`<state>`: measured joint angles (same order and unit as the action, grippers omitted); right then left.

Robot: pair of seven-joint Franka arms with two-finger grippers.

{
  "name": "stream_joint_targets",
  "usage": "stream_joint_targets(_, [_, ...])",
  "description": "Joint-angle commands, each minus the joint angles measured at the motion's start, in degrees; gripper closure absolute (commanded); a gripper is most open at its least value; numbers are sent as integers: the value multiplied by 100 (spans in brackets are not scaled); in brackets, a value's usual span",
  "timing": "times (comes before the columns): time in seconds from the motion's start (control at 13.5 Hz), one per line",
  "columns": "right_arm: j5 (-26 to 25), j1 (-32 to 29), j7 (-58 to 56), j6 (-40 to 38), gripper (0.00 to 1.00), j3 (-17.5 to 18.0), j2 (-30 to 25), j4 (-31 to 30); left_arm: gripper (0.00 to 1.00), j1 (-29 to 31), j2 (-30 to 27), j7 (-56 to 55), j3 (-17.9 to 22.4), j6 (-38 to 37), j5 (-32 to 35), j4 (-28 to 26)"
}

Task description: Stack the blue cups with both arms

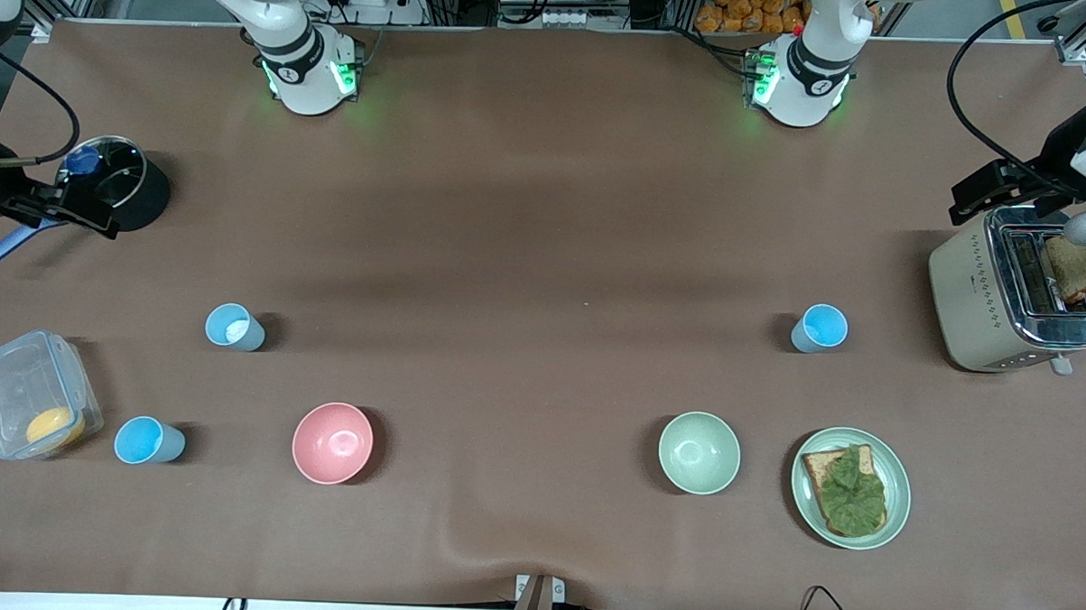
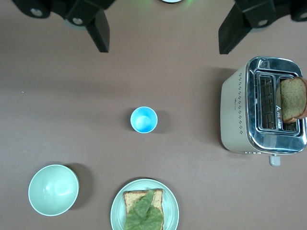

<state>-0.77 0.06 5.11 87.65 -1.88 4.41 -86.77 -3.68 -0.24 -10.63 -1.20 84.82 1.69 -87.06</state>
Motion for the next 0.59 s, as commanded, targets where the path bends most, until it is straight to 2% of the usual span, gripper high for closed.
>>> stream_joint_targets(0.0, [59, -15, -45, -20, 0, -5, -37, 3, 0, 8, -20, 140, -21, 8, 138, 49])
stream_joint_targets(0.15, [59, -24, -45, -29, 0, 4, -46, 3, 0, 25, -2, 175, -12, 8, 147, 49])
stream_joint_targets(0.3, [59, -24, -45, -37, 0, 4, -46, -6, 0, 43, 138, 796, -12, 0, 95, -56])
stream_joint_targets(0.52, [59, -24, -45, -37, 0, -5, -37, -6, 0, 271, 121, 949, -38, 235, 24, -494])
